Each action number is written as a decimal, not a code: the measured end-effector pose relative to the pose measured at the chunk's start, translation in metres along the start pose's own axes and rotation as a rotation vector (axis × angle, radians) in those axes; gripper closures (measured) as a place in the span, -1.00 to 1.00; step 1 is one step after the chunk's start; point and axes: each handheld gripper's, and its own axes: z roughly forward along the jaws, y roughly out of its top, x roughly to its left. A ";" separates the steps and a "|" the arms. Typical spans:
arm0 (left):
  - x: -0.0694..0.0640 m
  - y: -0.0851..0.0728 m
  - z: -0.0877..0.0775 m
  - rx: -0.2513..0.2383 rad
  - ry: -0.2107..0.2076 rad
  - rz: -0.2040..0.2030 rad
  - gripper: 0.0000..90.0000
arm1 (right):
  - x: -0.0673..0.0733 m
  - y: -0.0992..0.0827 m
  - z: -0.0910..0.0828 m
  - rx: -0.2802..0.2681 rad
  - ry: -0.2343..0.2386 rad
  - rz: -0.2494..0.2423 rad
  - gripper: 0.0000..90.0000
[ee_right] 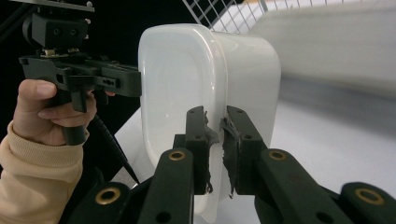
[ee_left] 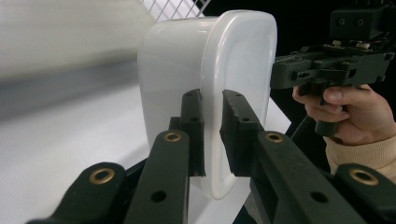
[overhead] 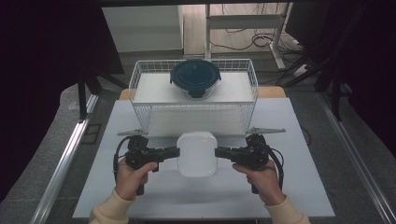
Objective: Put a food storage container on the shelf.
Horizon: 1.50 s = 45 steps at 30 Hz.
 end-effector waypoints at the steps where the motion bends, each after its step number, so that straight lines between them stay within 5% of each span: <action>1: -0.002 0.003 -0.002 -0.003 -0.001 0.006 0.78 | 0.002 0.003 -0.002 -0.004 -0.001 -0.005 0.77; 10: -0.016 0.034 -0.013 -0.035 0.010 0.062 0.78 | 0.015 0.035 -0.013 -0.042 -0.006 -0.056 0.77; 30: -0.028 0.077 -0.032 -0.086 0.019 0.107 0.79 | 0.036 0.087 -0.021 -0.056 -0.033 -0.134 0.77; 45: -0.035 0.136 -0.046 -0.115 0.009 0.128 0.79 | 0.046 0.148 -0.030 -0.076 -0.029 -0.165 0.77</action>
